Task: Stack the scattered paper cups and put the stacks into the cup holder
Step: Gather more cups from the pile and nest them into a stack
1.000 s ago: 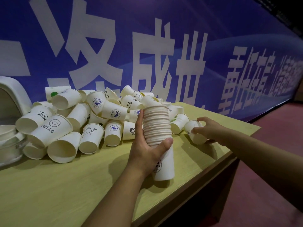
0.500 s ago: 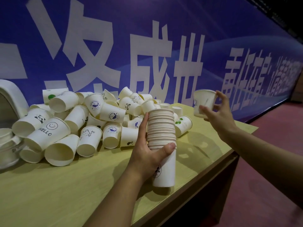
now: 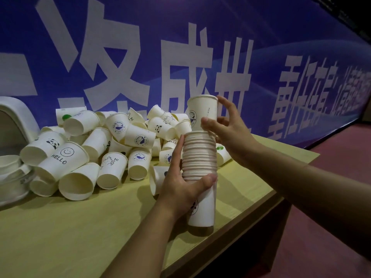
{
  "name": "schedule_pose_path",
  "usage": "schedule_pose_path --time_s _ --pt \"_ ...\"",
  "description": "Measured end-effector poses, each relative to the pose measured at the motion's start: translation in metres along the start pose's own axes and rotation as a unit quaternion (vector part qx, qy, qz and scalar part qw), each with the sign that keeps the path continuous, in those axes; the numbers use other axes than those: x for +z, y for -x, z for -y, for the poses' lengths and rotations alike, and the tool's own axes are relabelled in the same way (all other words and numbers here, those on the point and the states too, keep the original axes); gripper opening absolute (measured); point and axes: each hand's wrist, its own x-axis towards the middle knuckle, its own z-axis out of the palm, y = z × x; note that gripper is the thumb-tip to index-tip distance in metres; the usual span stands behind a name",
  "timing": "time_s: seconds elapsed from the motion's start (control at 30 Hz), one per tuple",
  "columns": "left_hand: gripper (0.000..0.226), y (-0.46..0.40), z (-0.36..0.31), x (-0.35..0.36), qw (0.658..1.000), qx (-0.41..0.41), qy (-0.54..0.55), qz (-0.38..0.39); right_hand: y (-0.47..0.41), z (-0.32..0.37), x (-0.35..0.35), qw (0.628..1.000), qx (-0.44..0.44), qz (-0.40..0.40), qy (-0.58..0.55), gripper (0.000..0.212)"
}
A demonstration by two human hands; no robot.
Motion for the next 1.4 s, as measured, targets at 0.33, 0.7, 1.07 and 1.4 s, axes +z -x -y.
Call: schedule_pose_path --time_s 0.33,0.7,1.07,1.4 --pt "0.128 0.0 0.0 -0.002 0.997 0.041 0.009 -0.062 0.029 -0.012 0.009 0.99 -0.001 0.097 0.103 0.034" --pt "0.113 0.001 -0.007 -0.009 0.996 0.032 -0.002 -0.084 0.044 -0.012 0.006 0.989 -0.015 0.134 0.06 0.059" --pt "0.132 0.043 -0.035 -0.092 0.985 0.007 -0.126 -0.119 0.034 -0.047 0.014 0.904 -0.132 0.181 0.363 0.053" --pt "0.122 0.087 -0.053 -0.142 0.967 -0.003 -0.213 -0.137 0.007 -0.059 0.065 0.722 -0.243 0.293 0.578 0.082"
